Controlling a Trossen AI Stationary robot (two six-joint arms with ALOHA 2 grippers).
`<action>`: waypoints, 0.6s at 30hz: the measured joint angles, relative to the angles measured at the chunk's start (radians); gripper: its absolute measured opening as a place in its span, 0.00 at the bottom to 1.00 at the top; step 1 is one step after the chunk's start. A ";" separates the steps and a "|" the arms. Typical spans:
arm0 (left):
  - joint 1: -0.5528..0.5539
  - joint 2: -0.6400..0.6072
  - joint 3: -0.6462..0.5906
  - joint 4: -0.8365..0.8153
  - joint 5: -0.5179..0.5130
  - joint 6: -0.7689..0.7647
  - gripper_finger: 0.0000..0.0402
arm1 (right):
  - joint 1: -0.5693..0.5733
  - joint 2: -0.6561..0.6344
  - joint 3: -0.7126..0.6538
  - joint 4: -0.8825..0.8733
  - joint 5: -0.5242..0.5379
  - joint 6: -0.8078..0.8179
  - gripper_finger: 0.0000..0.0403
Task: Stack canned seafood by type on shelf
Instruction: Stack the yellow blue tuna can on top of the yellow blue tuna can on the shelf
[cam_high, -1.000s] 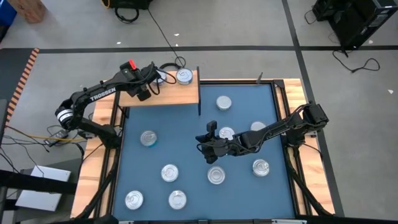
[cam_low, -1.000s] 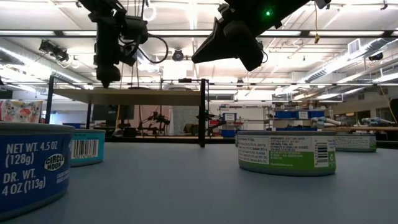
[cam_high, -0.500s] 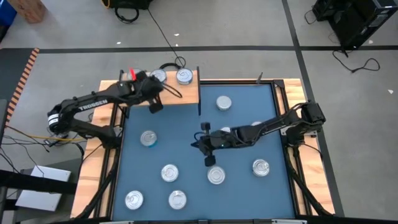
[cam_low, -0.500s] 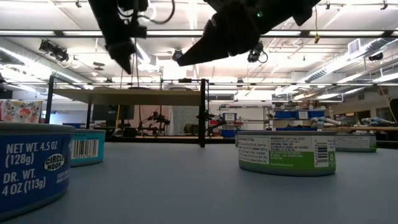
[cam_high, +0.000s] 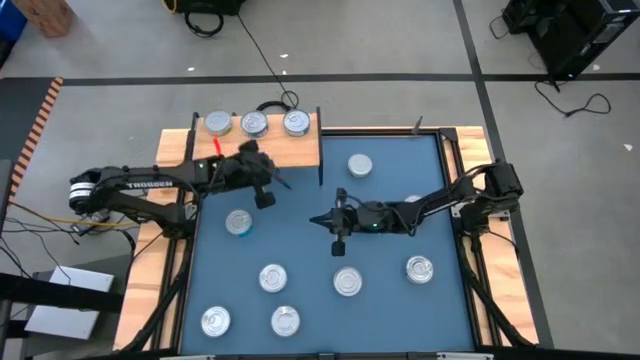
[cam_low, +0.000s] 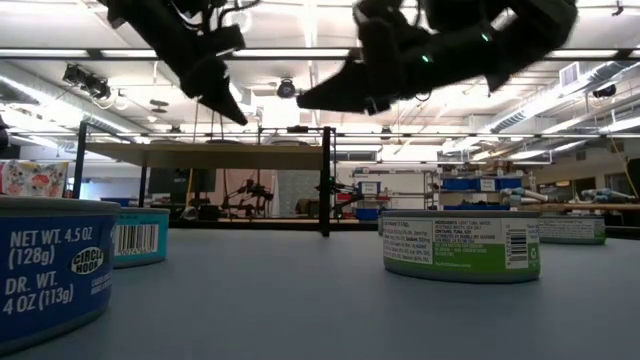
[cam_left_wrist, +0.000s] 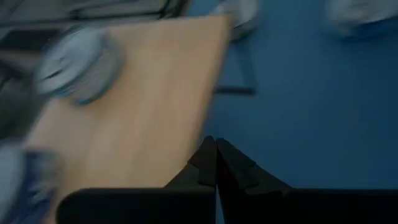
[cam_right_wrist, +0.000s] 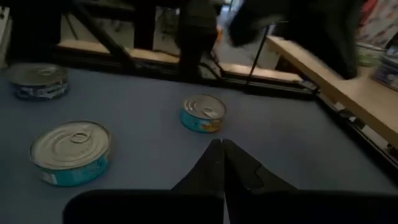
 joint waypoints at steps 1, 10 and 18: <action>-0.015 0.000 -0.009 0.033 0.028 -0.001 0.01 | 0.000 0.000 -0.030 0.042 0.015 -0.003 0.01; -0.174 0.003 -0.021 0.052 0.133 -0.146 0.00 | 0.003 0.000 -0.152 0.089 0.075 -0.018 0.02; -0.315 0.022 -0.089 0.237 0.201 -0.166 0.01 | 0.029 0.000 -0.151 0.070 0.069 -0.015 0.07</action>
